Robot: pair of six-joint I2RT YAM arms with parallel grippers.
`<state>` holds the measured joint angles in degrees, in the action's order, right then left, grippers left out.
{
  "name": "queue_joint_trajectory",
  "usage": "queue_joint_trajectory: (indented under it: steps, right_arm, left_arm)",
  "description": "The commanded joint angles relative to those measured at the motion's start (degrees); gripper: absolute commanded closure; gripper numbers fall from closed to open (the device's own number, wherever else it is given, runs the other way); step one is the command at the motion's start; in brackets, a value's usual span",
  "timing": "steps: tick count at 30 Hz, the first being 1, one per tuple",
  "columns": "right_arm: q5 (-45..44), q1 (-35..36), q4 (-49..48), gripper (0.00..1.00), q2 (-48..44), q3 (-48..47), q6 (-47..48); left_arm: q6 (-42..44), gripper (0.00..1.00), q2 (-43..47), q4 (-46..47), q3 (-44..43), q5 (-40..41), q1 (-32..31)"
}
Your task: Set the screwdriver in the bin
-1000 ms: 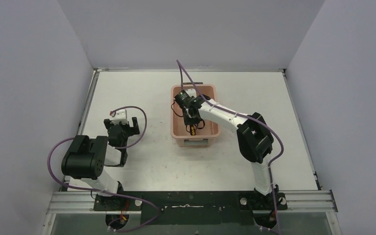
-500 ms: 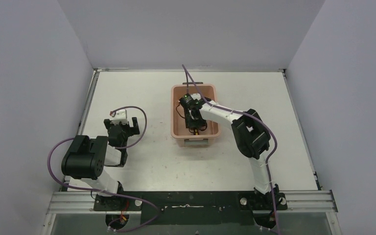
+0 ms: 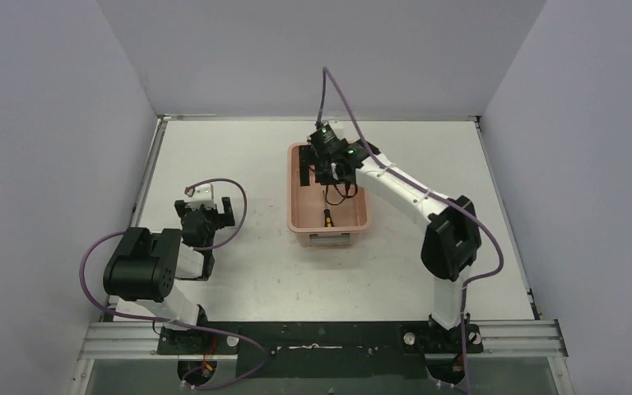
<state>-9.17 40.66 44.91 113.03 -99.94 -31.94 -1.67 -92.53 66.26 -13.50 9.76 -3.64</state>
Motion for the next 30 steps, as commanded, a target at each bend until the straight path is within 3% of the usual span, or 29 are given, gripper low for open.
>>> queue_joint_trajectory:
  steps: [1,5,16,21,25,30]
  right_arm:
    - [3.68,-2.63,-2.74,0.00,-12.02,-3.32,2.28]
    - [10.15,-9.75,-11.54,0.00,-22.03,7.26,2.26]
    - [-2.11,-37.24,-37.26,0.00,-49.94,53.53,6.96]
    - [-10.03,-39.35,-46.88,0.00,-54.59,68.11,4.22]
    - [-14.86,-39.37,-48.09,0.00,-54.36,72.02,-1.22]
    - [-14.51,-39.41,-52.91,0.00,-52.84,75.35,-1.68]
  left_arm:
    - [0.06,0.03,0.02,3.29,-1.07,-0.53,0.21]
    - [0.09,0.03,0.13,3.18,-1.09,-0.56,0.21]
    - [0.04,0.03,0.21,3.05,-1.09,-0.44,0.12]
    - [0.07,0.03,0.15,3.13,-1.09,-0.44,0.13]
    - [0.03,0.03,0.18,3.16,-1.09,-0.44,0.12]
    - [0.08,0.03,0.24,3.09,-1.09,-0.44,0.11]
